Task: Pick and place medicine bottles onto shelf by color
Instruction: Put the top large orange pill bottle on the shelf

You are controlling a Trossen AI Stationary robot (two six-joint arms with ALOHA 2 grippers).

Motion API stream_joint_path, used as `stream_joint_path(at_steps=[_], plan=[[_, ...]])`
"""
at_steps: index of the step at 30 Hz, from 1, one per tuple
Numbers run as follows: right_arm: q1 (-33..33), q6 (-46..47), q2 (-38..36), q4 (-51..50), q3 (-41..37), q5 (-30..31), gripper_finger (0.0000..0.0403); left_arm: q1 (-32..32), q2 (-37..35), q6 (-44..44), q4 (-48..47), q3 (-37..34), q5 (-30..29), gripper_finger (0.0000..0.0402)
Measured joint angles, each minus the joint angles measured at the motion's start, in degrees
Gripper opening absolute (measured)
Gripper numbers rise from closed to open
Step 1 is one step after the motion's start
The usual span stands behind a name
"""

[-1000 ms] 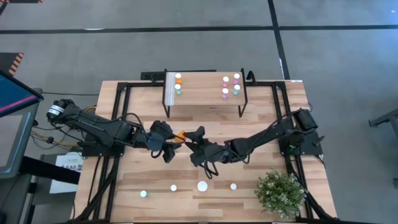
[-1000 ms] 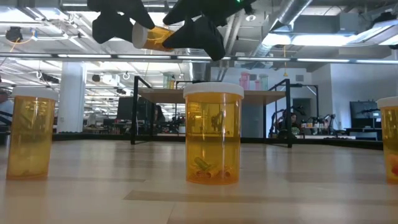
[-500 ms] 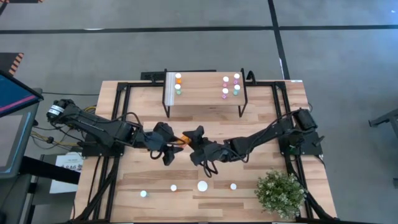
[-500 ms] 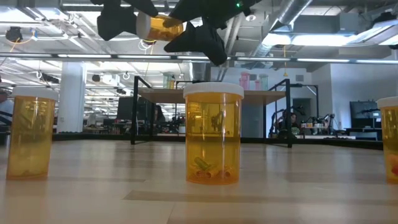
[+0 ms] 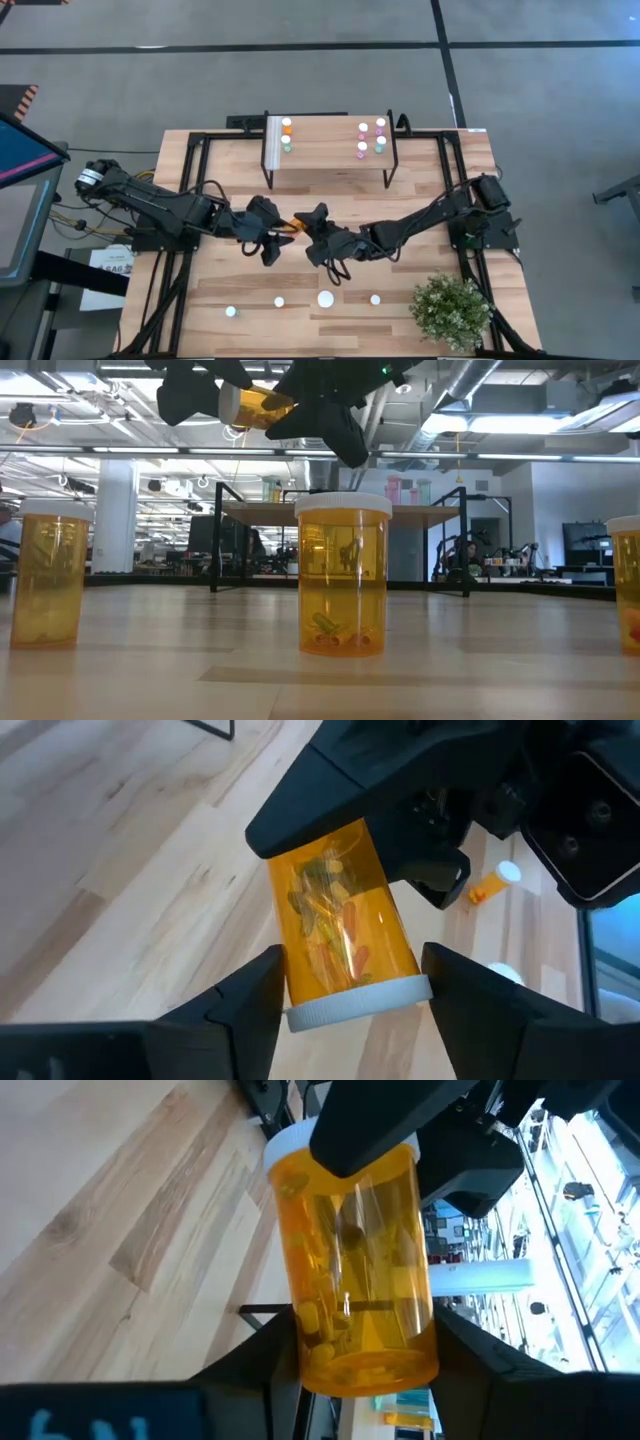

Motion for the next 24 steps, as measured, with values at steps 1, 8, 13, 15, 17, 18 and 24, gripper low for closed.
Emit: stream_joint_path(at_steps=[1,8,13,15,17,18,24], plan=[[0.0,0.0,0.0,0.0,0.0,0.0,0.0180,0.0,0.0,0.5,0.0,0.0,-0.4,0.0214],[-0.1,2.6,0.0,-0.1,0.0,0.0,0.0204,0.0,0.0,5.7,0.6,0.0,-5.1,0.0266],[-0.8,9.3,0.0,-0.7,0.0,0.0,0.0190,-0.3,-1.5,8.9,1.4,0.0,-9.1,0.0290],[-1.7,12.9,0.0,-1.7,0.0,-0.1,0.0186,-0.8,-2.8,10.0,1.4,0.0,-11.9,0.0293],[-2.7,17.2,0.0,-2.9,0.0,-0.3,0.0187,-1.8,-4.4,11.6,1.6,0.0,-15.0,0.0294],[-3.3,19.3,0.0,-3.4,0.0,-1.0,0.0189,-2.5,-5.3,12.5,2.0,0.0,-16.7,0.0295],[-6.6,31.2,0.0,-6.3,-0.1,-11.5,0.0191,-8.3,-8.1,20.6,4.1,0.0,-27.3,0.0295]])
